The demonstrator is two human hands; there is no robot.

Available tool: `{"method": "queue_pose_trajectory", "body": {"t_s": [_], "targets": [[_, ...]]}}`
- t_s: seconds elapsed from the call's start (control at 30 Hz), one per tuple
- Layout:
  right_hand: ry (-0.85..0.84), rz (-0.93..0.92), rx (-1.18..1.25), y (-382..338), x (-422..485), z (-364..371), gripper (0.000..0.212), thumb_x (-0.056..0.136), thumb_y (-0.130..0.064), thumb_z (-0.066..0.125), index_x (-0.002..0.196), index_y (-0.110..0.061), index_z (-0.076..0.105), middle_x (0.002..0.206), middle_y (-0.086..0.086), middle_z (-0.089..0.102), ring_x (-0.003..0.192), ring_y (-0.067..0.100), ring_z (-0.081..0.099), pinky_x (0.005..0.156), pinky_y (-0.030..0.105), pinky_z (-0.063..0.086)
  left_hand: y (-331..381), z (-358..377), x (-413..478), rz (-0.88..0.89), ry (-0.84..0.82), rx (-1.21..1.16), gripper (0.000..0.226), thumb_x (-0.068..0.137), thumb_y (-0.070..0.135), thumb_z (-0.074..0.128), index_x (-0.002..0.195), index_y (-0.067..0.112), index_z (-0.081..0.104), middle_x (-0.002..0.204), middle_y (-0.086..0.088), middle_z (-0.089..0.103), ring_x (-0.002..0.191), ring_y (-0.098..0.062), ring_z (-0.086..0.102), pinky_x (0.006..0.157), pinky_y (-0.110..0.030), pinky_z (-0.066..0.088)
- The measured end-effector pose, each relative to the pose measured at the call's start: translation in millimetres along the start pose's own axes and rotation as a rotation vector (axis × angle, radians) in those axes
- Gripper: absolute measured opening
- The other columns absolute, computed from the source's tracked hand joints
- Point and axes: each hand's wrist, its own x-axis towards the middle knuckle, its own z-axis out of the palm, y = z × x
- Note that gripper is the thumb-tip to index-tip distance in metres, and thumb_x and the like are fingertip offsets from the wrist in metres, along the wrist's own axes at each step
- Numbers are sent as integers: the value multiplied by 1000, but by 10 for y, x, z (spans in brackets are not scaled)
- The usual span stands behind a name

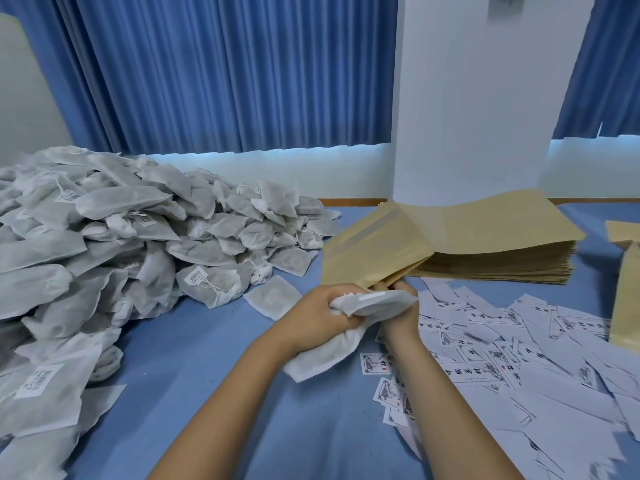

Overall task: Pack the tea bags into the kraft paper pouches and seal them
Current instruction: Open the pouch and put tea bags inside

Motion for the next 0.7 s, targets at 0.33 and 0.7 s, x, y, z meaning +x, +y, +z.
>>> {"method": "queue_pose_trajectory", "body": {"t_s": [0.33,0.7], "targets": [[-1,-282,-340,-6,-102,113,44,92,1,49,56,-16,32,47,-3,36,35,-5,45,36,9,29,90,47,214,-81,657,113,15,85,18,51,85,29,61,81,9,65,78,-6,60,64,-13,45],[-43,-117,-207,-41,-95,114,38,93,-6,53,58,-18,46,59,-1,49,56,11,41,56,25,33,158,57,599,96,466,376,36,77,-4,59,106,15,67,112,-4,61,102,-18,55,84,-21,42]]}}
